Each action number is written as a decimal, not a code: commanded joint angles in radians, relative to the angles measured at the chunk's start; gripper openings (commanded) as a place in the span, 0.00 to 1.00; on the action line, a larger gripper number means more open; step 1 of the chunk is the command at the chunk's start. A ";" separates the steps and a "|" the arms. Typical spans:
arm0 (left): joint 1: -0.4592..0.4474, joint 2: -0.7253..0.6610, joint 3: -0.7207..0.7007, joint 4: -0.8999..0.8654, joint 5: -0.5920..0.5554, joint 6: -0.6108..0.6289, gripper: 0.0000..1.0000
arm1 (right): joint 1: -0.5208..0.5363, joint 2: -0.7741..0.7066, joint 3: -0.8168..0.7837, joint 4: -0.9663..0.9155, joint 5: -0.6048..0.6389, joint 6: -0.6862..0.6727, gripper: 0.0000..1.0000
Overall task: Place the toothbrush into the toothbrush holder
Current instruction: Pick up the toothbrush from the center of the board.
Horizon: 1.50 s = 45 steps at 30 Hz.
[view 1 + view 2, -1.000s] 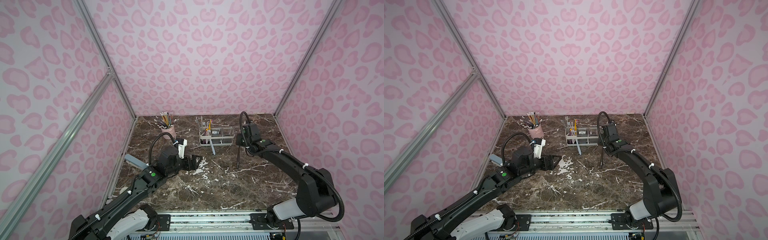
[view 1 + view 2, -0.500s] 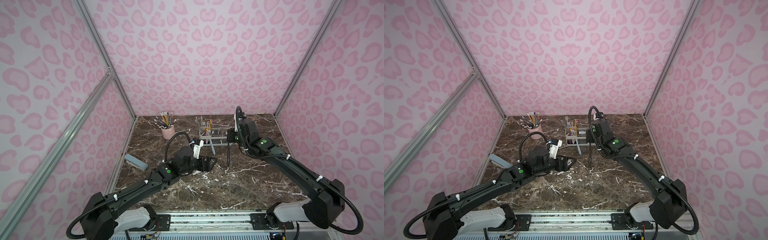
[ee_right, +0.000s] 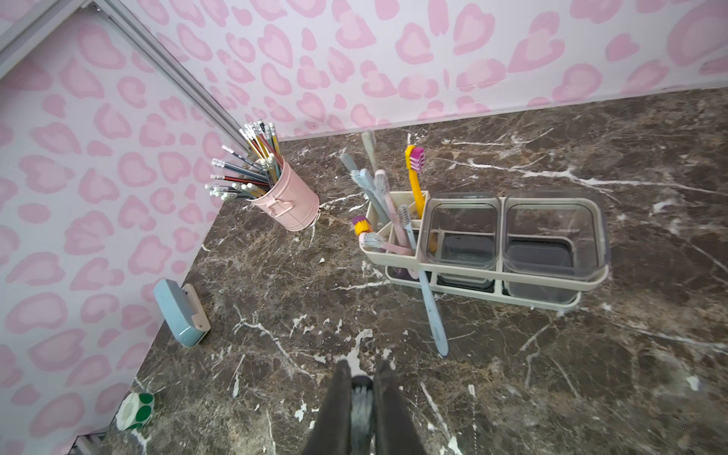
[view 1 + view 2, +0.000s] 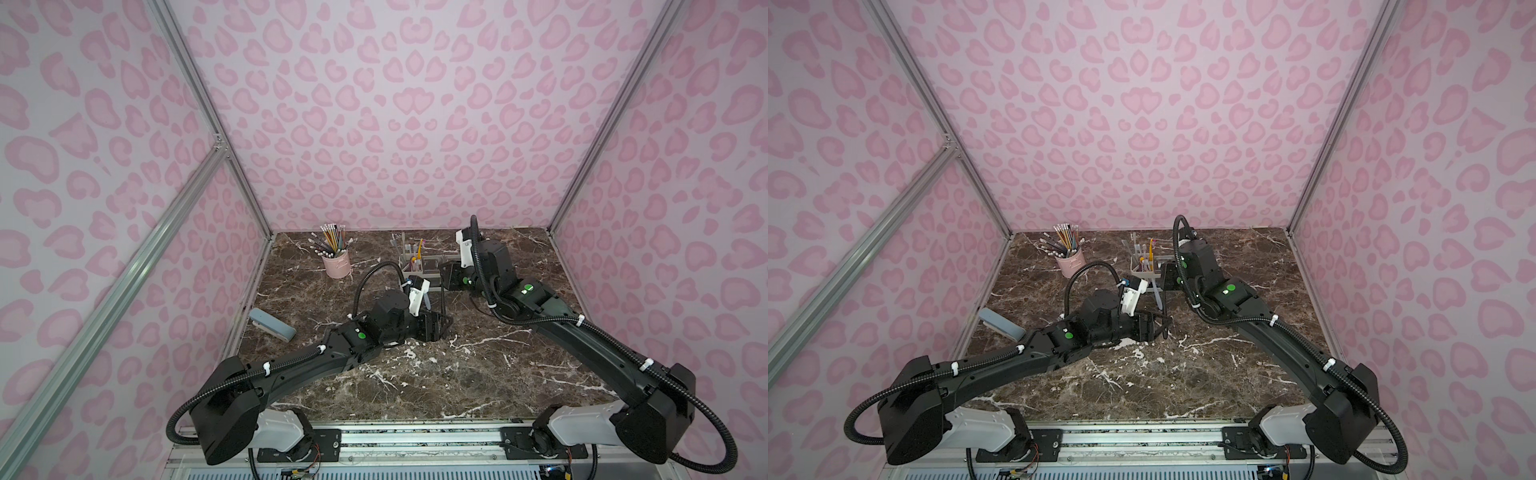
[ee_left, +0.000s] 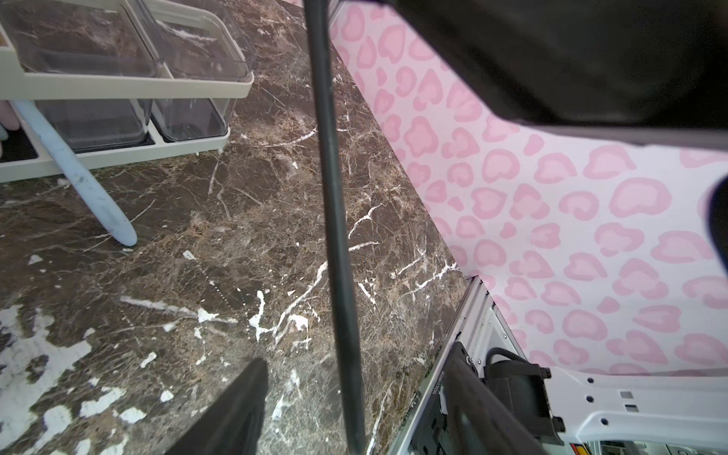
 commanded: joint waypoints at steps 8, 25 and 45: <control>-0.001 0.023 0.019 0.070 0.001 -0.004 0.43 | 0.004 -0.024 0.002 0.057 -0.034 0.020 0.00; -0.001 0.013 0.011 0.046 -0.023 -0.002 0.12 | 0.005 -0.059 -0.043 0.094 -0.018 0.032 0.00; -0.004 -0.053 0.012 -0.110 -0.160 0.100 0.03 | -0.102 -0.062 -0.073 0.077 -0.361 0.048 0.53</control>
